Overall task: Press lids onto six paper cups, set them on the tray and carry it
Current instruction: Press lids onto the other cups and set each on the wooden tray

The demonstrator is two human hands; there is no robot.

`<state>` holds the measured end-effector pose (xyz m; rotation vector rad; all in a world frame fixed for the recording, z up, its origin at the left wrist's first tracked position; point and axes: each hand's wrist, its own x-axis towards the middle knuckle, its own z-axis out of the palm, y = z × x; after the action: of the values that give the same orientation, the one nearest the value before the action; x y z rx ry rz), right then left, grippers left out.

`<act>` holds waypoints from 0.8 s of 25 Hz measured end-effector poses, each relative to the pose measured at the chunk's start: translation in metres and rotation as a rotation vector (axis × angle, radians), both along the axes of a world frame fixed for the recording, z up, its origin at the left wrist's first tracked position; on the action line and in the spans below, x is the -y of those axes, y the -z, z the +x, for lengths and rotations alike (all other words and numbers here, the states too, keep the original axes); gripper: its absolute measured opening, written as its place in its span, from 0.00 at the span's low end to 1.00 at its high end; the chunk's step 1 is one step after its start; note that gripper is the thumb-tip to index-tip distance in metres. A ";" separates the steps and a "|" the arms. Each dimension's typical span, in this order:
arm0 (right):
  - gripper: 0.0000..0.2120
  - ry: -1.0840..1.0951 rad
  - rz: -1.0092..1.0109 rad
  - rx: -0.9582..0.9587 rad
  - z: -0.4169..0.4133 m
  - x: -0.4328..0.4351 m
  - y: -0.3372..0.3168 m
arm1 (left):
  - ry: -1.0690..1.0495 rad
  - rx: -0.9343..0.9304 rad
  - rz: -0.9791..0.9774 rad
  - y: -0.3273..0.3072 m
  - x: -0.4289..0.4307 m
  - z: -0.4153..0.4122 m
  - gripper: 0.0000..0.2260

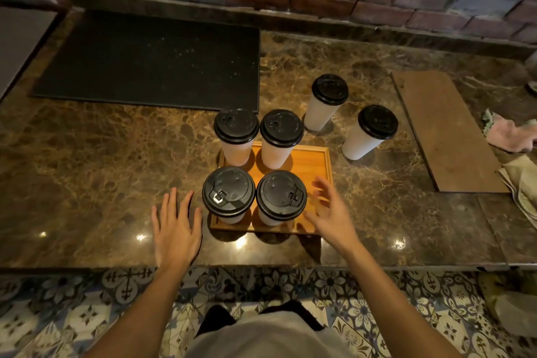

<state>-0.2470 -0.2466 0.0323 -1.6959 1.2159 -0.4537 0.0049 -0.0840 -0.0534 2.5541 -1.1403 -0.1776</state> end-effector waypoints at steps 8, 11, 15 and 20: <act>0.48 0.272 0.078 0.139 0.041 0.098 -0.007 | -0.004 -0.005 0.057 -0.007 -0.001 -0.003 0.25; 0.54 0.297 0.054 0.145 0.064 0.129 0.002 | -0.001 0.011 0.079 -0.006 0.001 -0.004 0.26; 0.55 0.357 -0.012 0.185 0.080 0.169 0.016 | -0.005 0.025 0.089 -0.003 0.003 -0.003 0.27; 0.47 0.460 -0.031 0.212 0.091 0.199 0.036 | 0.027 0.055 0.101 0.004 -0.001 0.002 0.28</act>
<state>-0.1557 -0.4457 -0.0040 -1.3451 1.4430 -0.9095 0.0071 -0.0831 -0.0578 2.6483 -1.2156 -0.1762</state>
